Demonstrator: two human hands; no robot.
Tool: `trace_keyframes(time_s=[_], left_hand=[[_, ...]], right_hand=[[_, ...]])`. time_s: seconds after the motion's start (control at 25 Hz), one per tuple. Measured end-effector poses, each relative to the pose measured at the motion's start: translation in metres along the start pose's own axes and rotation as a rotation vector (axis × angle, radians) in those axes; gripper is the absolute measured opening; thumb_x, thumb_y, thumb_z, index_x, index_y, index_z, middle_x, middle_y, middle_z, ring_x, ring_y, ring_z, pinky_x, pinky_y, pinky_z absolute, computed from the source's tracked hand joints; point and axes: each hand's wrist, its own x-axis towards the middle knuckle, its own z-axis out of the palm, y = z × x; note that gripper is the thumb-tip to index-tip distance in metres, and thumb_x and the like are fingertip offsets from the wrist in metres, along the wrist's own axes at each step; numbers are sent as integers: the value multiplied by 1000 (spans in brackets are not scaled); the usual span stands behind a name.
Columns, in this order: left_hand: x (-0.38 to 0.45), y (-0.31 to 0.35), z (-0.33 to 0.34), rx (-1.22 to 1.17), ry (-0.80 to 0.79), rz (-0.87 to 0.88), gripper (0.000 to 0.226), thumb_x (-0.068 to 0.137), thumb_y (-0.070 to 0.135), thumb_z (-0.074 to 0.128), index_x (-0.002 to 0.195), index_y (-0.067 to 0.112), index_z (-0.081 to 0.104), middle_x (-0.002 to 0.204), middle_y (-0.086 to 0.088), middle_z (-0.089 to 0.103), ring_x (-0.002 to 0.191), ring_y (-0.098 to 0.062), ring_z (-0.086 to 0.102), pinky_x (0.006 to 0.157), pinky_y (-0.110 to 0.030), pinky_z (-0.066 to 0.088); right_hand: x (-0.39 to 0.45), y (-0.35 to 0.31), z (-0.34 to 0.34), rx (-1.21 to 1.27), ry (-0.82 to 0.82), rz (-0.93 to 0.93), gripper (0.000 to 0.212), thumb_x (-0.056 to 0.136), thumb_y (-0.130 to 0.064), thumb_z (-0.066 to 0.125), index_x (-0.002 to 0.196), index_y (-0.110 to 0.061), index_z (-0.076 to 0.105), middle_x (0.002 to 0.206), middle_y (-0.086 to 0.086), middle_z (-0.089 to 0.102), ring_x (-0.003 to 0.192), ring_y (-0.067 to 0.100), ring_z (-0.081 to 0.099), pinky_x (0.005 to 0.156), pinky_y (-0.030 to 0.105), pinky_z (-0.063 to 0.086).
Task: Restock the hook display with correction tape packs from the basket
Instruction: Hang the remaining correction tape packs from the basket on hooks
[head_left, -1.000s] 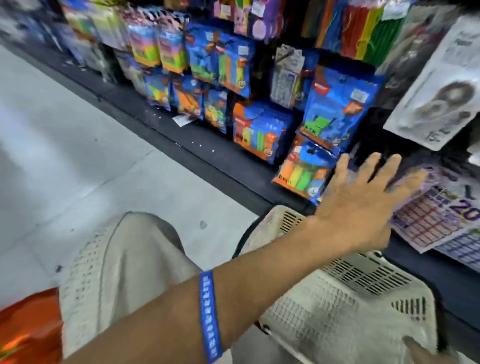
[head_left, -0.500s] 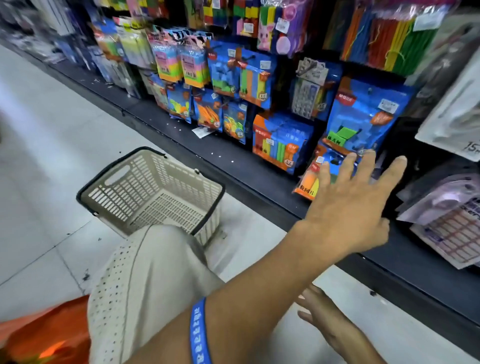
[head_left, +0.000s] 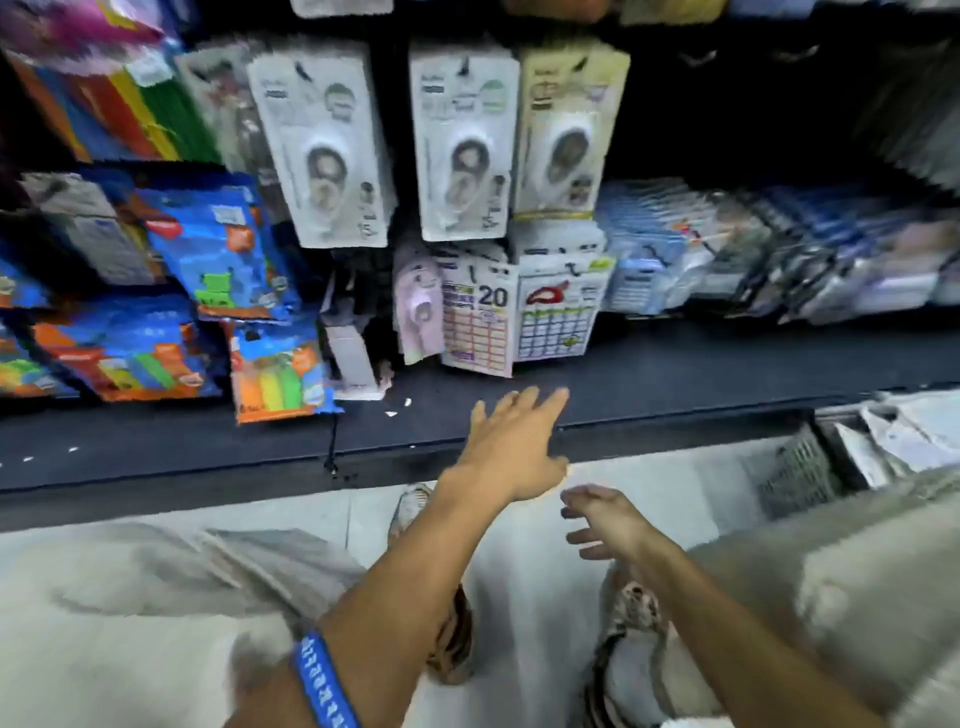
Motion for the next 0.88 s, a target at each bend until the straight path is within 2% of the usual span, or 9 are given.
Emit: trace_keyframes(time_s=[0.08,0.16,0.24,0.28,0.36,0.48,0.6,0.76,0.88], left_hand=[[15,16,22,6,-50,44,83,93,37,60,161,30,13,169,-6,14,155,-26,14,124,-55,11],[31,32,39,6,-89,67,82,93,39,61,161,29,14,169,-5,16,155,-25,17,124,-52,14],[45,48,59,27,-132,106,81,94,41,60,160,28,15,168,-4,18,154,-26,20,124,-50,16],[52,55,70,37,-144,126,79,94,41,59,160,28,16,168,-3,20,153,-26,21,124,-49,17],[67,68,95,38,-174,134,75,95,40,58,159,28,21,166,-1,26,151,-25,27,123,-46,19],[91,83,127,39,-188,103,69,95,36,58,157,26,29,161,0,35,147,-24,35,121,-42,26],[115,112,155,-11,-195,83,62,96,32,59,153,25,37,157,1,43,141,-24,42,118,-38,34],[142,138,166,-81,-193,59,54,96,31,59,148,27,45,152,5,49,136,-21,47,113,-35,39],[166,150,164,-226,-103,-55,47,94,29,61,140,27,53,145,3,55,129,-22,53,106,-33,44]], right_hand=[[0,15,-27,24,79,19,10,100,-32,59,96,-24,62,117,6,63,83,24,63,61,27,46],[2,27,-56,-20,153,28,11,98,-31,60,101,-22,65,114,4,62,86,24,63,59,26,44],[10,39,-91,-174,241,10,30,97,-30,63,124,-18,62,120,6,63,98,25,63,72,29,50],[14,46,-111,-273,322,6,41,96,-29,64,133,-15,58,129,9,61,110,28,62,85,32,51],[22,68,-160,-384,555,13,55,93,-25,65,144,-12,48,145,15,51,129,35,52,105,40,44],[28,116,-227,-509,935,123,62,91,-22,64,146,-6,41,146,22,43,131,44,43,104,53,39],[45,137,-268,-558,916,306,49,94,-23,58,138,-5,48,143,20,46,132,44,40,105,53,37],[55,116,-267,-742,852,169,37,93,-13,51,130,-15,57,134,10,52,126,41,44,100,50,40],[48,103,-249,-788,732,57,37,92,-9,49,129,-15,57,134,4,55,121,35,51,93,38,47]])
